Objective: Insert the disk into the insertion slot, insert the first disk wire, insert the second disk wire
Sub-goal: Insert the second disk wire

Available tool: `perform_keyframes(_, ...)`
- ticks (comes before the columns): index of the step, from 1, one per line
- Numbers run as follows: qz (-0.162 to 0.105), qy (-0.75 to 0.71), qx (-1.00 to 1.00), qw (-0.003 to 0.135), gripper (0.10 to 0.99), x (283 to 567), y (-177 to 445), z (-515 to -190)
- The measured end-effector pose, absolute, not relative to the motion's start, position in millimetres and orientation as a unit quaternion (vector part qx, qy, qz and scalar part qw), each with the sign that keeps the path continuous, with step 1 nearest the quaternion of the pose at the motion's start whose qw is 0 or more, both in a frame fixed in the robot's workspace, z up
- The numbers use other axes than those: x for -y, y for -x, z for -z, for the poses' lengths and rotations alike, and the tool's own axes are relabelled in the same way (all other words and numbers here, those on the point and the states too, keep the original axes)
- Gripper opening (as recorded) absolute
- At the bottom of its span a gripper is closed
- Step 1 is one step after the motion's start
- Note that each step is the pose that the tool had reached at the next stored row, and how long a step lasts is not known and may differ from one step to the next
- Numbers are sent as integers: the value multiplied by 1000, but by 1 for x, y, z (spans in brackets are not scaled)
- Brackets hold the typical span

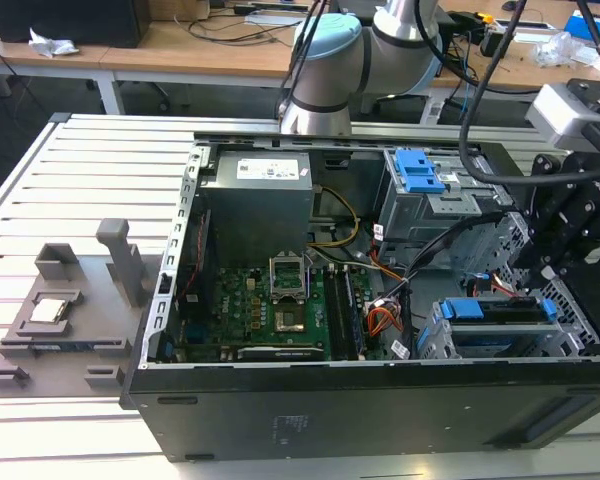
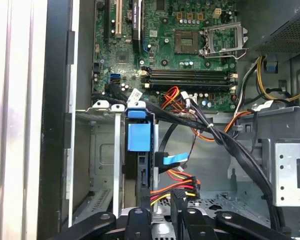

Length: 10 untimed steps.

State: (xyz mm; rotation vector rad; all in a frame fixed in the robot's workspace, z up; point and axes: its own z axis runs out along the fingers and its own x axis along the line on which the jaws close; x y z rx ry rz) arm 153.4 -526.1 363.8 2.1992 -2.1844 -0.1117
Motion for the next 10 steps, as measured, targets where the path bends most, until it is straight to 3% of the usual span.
perform_keyframes(10,36,-709,704,20,302,524,-140,-362)
